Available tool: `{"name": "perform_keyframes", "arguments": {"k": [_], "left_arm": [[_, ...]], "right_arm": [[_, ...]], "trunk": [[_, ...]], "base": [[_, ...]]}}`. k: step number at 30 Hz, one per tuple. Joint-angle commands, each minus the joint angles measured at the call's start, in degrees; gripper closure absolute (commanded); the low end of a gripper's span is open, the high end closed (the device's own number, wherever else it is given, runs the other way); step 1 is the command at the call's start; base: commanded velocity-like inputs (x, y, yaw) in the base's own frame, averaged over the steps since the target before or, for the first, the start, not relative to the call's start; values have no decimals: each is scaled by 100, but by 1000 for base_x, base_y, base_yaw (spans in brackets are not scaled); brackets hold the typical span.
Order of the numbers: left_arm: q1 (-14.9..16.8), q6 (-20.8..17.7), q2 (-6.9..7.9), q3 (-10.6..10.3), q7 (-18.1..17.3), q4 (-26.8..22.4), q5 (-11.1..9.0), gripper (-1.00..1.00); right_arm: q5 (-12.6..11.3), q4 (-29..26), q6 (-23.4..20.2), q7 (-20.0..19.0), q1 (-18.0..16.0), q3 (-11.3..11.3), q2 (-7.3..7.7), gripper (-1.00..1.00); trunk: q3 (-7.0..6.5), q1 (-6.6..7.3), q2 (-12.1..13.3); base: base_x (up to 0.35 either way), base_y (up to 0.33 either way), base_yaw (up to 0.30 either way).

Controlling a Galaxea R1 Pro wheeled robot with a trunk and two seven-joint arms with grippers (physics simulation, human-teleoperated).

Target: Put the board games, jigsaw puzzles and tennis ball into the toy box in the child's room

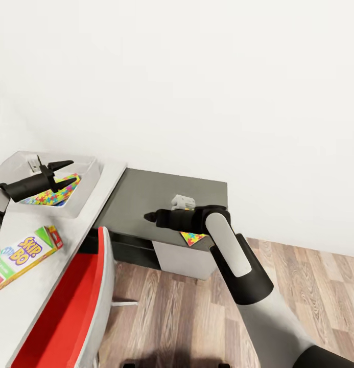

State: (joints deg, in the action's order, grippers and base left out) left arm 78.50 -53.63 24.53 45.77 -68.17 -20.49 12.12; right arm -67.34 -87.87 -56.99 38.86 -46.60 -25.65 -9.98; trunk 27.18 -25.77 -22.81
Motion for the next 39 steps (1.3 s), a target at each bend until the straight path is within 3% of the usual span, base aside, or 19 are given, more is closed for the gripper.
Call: {"name": "perform_keyframes", "arguments": {"k": [1, 17, 39], "left_arm": [[8, -42, -1, 38, -61, -5, 62, -100], [8, -31, -8, -365, -142, -33, 62, -100], [8, -24, -1, -399, -151, -34, 62, -100]], "right_arm": [[-51, -3, -10, 60, -7, -2, -2, -100], [-46, -2, -13, 60, -5, 7, -2, -100], [-42, -2, -28, 60, -7, 32, -2, -100]], "trunk": [[2, -1, -11], [-108, -1, -11], [-261, -1, -11]], "base": [[-223, 0, -208], [-97, 0, -208], [-94, 0, -208]]}}
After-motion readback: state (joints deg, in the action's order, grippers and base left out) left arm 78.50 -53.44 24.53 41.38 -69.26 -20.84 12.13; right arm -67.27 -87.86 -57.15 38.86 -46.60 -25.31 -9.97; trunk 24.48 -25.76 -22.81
